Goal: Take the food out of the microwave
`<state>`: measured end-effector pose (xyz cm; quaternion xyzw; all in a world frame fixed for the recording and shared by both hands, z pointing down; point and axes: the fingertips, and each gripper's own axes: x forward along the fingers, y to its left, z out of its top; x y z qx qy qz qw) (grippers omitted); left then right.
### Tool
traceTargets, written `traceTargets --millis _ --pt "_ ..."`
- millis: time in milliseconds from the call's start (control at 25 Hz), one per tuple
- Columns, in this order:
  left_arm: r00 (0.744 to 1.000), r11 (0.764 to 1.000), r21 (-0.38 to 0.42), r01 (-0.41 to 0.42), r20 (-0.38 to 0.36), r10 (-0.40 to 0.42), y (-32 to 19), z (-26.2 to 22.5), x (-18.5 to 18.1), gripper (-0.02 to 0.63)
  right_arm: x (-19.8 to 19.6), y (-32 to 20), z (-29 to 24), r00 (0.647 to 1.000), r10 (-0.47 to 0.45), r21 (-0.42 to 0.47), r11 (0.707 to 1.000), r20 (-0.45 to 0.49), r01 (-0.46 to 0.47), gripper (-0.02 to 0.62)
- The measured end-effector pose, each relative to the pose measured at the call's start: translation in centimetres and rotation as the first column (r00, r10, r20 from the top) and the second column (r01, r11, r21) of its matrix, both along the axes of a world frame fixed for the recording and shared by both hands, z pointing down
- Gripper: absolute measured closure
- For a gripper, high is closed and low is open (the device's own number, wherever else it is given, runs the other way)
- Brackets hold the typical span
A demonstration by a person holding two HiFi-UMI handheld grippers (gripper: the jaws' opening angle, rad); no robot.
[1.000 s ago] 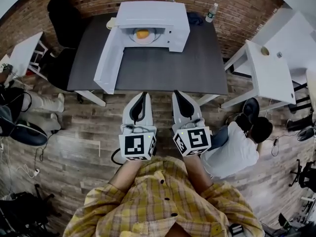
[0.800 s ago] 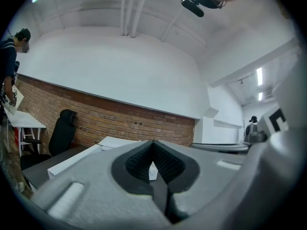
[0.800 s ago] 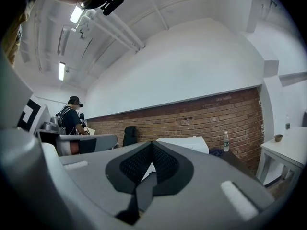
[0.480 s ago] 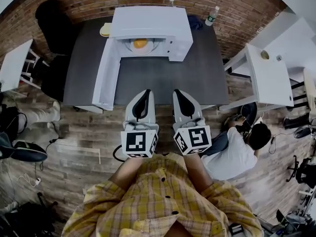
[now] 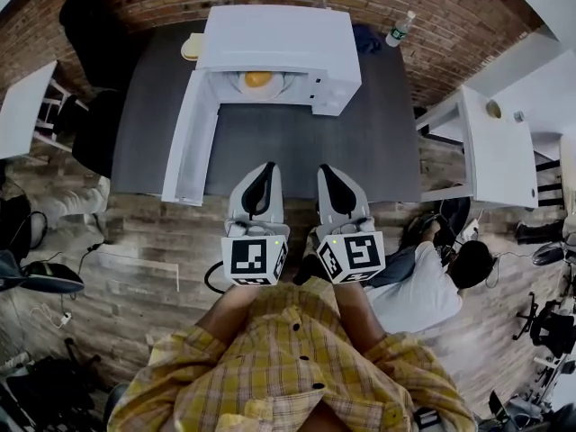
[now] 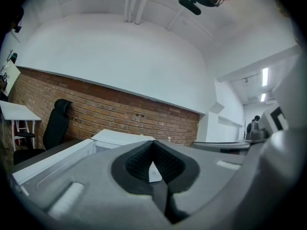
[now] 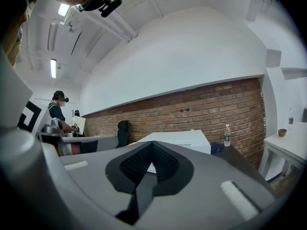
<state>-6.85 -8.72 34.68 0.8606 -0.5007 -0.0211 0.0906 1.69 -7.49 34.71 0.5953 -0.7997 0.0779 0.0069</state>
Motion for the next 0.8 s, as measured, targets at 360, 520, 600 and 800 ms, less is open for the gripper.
traceTargets --millis 360,520,600,800 --pt "0.994 0.994 -0.011 0.107 0.003 -0.107 -3.5 0.2 2.4 0.607 2.3 -4.6 -0.6 0.993 -0.114 0.036 0.993 -0.017 0.115 0.592" --pt "0.987 0.987 -0.012 0.16 0.003 -0.16 -5.0 0.2 3.6 0.607 3.6 -6.5 -0.6 0.987 -0.158 0.04 0.986 -0.016 0.159 0.592" --pt "0.982 0.982 -0.005 0.189 0.011 -0.189 -5.7 0.1 4.1 0.607 4.3 -7.4 -0.6 0.984 -0.178 0.043 0.983 -0.012 0.178 0.592" --pt "0.97 0.97 0.015 0.241 0.036 -0.241 -6.9 -0.4 5.5 0.607 5.7 -8.7 -0.8 0.975 -0.222 0.054 0.973 -0.013 0.223 0.592"
